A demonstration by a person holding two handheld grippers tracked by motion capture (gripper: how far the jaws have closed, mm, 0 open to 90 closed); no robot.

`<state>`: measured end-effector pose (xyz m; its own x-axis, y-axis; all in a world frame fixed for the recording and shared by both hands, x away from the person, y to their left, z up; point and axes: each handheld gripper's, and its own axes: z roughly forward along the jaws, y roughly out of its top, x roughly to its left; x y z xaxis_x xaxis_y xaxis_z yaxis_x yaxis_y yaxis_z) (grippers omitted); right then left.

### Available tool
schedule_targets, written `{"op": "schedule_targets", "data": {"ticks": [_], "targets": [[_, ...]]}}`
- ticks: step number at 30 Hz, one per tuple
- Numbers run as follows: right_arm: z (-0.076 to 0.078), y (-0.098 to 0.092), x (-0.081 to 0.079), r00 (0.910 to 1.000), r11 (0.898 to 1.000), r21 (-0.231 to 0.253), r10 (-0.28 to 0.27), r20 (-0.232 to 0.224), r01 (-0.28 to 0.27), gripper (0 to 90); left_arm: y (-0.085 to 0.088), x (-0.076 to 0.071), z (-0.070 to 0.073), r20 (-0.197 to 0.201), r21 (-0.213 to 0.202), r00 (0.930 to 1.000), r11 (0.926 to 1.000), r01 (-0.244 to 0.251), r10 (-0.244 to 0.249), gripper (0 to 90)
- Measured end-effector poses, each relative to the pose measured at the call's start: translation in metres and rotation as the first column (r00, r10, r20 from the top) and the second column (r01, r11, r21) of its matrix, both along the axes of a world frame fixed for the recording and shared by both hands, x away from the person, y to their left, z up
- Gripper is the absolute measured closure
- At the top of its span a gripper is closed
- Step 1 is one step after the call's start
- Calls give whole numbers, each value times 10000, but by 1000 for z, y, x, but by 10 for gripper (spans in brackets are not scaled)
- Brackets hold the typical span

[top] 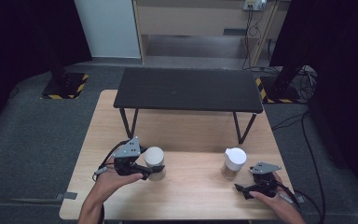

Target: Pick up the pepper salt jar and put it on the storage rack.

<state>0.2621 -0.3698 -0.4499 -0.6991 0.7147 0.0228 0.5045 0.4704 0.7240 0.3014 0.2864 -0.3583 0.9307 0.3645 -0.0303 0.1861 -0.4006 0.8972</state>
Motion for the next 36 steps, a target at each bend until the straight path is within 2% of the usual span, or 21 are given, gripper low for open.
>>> {"op": "schedule_targets", "data": {"ticks": [17, 23, 28, 36], "targets": [[0, 0, 0, 10000, 10000, 1, -1, -3, 1, 13, -9, 10, 36, 213, -23, 9998, 10000, 37, -37, 326], [0, 0, 0, 10000, 10000, -1, -1, -2, 1, 13, -13, 16, 51, 229, 19, 9997, 10000, 16, -16, 326], [0, 0, 0, 10000, 10000, -1, 0, -2, 0, 13, -14, 22, 61, 134, -142, 9999, 9999, 2, 0, 326], [0, 0, 0, 10000, 10000, 0, 1, -2, -1, 13, -21, 31, 85, 230, 35, 9997, 10000, -49, 48, 327]]}}
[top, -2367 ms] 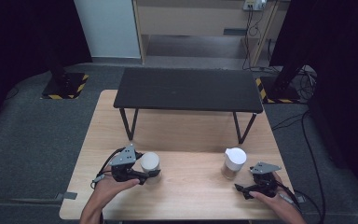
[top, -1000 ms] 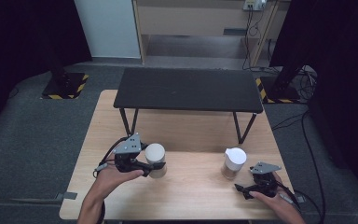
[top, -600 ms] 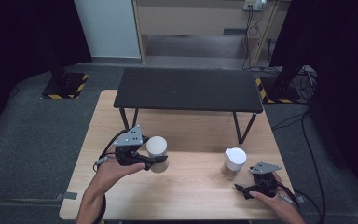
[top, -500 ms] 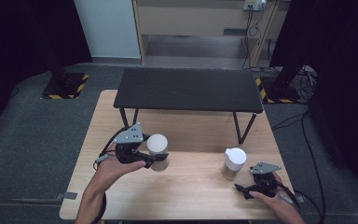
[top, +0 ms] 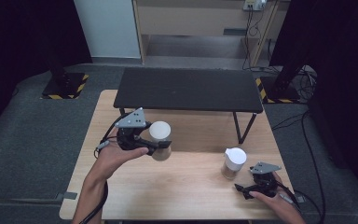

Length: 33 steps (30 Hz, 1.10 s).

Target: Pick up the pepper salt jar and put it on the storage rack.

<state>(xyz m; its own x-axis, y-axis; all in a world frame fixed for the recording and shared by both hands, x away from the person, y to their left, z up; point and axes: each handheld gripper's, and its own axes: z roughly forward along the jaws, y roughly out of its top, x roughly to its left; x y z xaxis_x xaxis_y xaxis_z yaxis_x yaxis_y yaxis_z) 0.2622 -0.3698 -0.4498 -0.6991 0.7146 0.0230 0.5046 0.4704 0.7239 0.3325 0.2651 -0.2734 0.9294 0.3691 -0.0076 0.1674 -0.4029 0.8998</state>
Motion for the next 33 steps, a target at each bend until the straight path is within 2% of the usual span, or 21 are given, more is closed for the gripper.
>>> {"op": "schedule_targets", "data": {"ticks": [4, 13, 19, 21, 33], "targets": [[0, 0, 0, 10000, 10000, 5, -3, -6, 3, 13, -2, 6, 11, 19, -175, 10000, 9998, -1, 1, 327], [0, 0, 0, 10000, 10000, 3, -5, -5, 5, 13, -7, 17, 40, 233, -262, 9997, 9996, -67, 74, 327], [0, 0, 0, 10000, 10000, 9, -8, 7, 8, 13, -12, 25, 64, 405, -48, 9991, 9999, -95, 97, 326], [0, 0, 0, 10000, 10000, 9, -15, -2, 15, 13, -13, 28, 68, 419, -146, 9991, 9998, -99, 106, 327], [0, 0, 0, 10000, 10000, 9, -11, 4, 11, 13, -18, 41, 98, 705, -68, 9971, 9996, -292, 296, 327]]}}
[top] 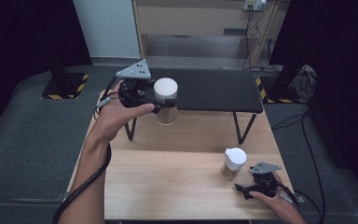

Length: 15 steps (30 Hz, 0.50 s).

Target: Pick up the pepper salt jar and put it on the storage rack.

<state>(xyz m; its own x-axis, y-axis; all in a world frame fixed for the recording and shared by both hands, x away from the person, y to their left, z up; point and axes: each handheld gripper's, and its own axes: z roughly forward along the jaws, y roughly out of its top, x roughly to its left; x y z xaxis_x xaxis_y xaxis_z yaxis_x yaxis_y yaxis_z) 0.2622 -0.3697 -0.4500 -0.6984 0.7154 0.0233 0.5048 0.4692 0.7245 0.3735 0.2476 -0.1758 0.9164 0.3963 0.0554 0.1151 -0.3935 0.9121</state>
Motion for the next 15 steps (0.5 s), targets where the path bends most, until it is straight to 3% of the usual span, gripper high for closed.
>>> {"op": "schedule_targets", "data": {"ticks": [7, 15], "targets": [[0, 0, 0, 10000, 10000, 19, -10, -16, 10, 14, -2, 9, 7, 8, 35, 9999, 9999, -161, 161, 327], [0, 0, 0, 10000, 10000, 17, -11, -11, 11, 14, 0, 23, 4, -123, -187, 9995, 9994, -300, 298, 327]]}}
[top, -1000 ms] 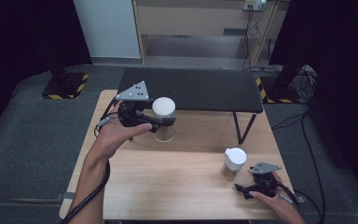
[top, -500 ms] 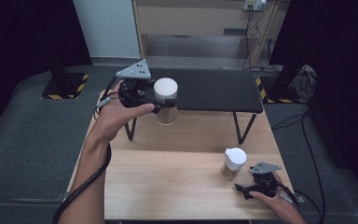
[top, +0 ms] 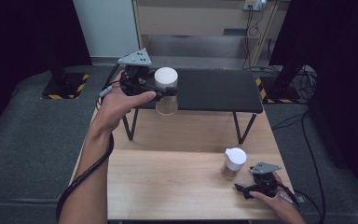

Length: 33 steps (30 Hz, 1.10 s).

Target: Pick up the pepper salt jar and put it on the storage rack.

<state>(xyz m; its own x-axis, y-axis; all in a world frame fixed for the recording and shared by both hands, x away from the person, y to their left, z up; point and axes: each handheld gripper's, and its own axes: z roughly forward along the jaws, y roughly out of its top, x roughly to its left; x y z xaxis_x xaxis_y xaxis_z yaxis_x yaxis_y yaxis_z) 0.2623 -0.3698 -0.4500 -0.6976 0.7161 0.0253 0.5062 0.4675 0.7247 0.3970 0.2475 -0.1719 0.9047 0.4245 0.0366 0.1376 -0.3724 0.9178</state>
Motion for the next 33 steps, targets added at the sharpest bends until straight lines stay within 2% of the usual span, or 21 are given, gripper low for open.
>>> {"op": "schedule_targets", "data": {"ticks": [13, 20, 33], "targets": [[0, 0, 0, 10000, 10000, 14, -1, -4, 1, 15, -4, 30, -8, -148, 173, 9997, 9996, -201, 204, 326], [0, 0, 0, 10000, 10000, 12, 9, -6, -9, 15, 0, 46, -9, -207, 171, 9991, 9992, -361, 365, 327], [0, 0, 0, 10000, 10000, 9, 14, 1, -14, 15, 0, 66, -13, -222, 317, 9985, 9983, -492, 500, 327]]}}
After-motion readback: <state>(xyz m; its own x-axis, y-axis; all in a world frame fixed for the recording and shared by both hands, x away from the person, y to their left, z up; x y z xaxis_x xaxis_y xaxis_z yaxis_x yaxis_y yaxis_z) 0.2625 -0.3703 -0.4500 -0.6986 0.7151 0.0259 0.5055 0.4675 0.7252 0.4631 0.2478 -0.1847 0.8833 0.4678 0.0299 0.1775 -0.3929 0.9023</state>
